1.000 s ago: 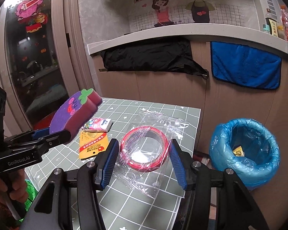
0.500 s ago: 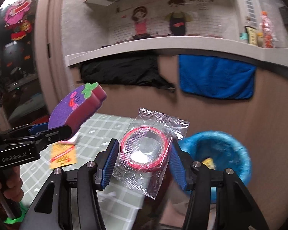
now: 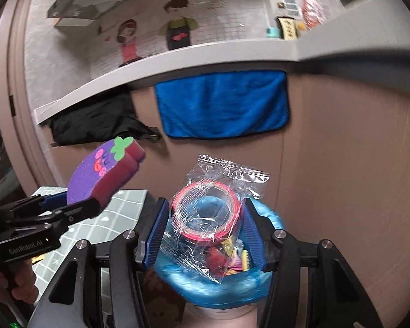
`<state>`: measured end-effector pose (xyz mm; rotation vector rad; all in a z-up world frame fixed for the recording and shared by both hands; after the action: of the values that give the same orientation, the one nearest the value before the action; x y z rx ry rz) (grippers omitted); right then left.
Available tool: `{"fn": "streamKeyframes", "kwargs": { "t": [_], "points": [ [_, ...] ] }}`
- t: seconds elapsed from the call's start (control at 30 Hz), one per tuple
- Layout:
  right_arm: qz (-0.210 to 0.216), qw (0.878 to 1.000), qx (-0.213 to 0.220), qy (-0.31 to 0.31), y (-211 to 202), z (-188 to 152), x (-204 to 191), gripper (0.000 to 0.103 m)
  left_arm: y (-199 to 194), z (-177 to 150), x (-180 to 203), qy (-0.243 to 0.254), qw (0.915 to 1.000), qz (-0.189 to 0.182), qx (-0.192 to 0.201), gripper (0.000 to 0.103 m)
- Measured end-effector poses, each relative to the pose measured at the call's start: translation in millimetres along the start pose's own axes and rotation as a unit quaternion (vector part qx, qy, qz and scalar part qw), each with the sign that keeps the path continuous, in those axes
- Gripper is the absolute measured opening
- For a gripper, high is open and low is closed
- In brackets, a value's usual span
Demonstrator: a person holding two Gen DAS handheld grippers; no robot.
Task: Collect trash
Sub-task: 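Carry the wrapped red tape roll to the bin with the right tool while the left holds the sponge, then open both tools over the bin to drop the tape roll and eggplant sponge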
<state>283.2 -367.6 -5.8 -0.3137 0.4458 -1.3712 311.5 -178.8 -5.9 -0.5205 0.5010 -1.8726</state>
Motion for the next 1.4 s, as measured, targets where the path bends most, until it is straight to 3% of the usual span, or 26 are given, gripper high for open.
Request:
{"fn": "streamKeyframes", "kwargs": {
  "t": [0.47, 1.4],
  "points": [
    [-0.009, 0.998, -0.026, 0.061, 53.1, -15.0, 61.8, 0.05, 87.0, -4.6, 19.2, -0.009, 0.9983, -0.007, -0.057, 0.055],
    [-0.011, 0.994, -0.099, 0.05, 120.2, -36.2, 67.0, 0.051, 141.0, -16.9, 2.4, -0.027, 0.9946, 0.012, -0.099, 0.055]
  ]
}}
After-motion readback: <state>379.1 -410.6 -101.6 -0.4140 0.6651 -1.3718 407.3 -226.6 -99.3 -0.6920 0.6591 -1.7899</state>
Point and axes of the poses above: each gripper's, at about its wrist camera, not at the fingertips, and y roughly the way its jaws point, x to its right, z to its top, the point moved 2 cm from there along y, roughly the way its jaws point, and after that the axes turned 1 degree about -x, right-handed, at the moved point
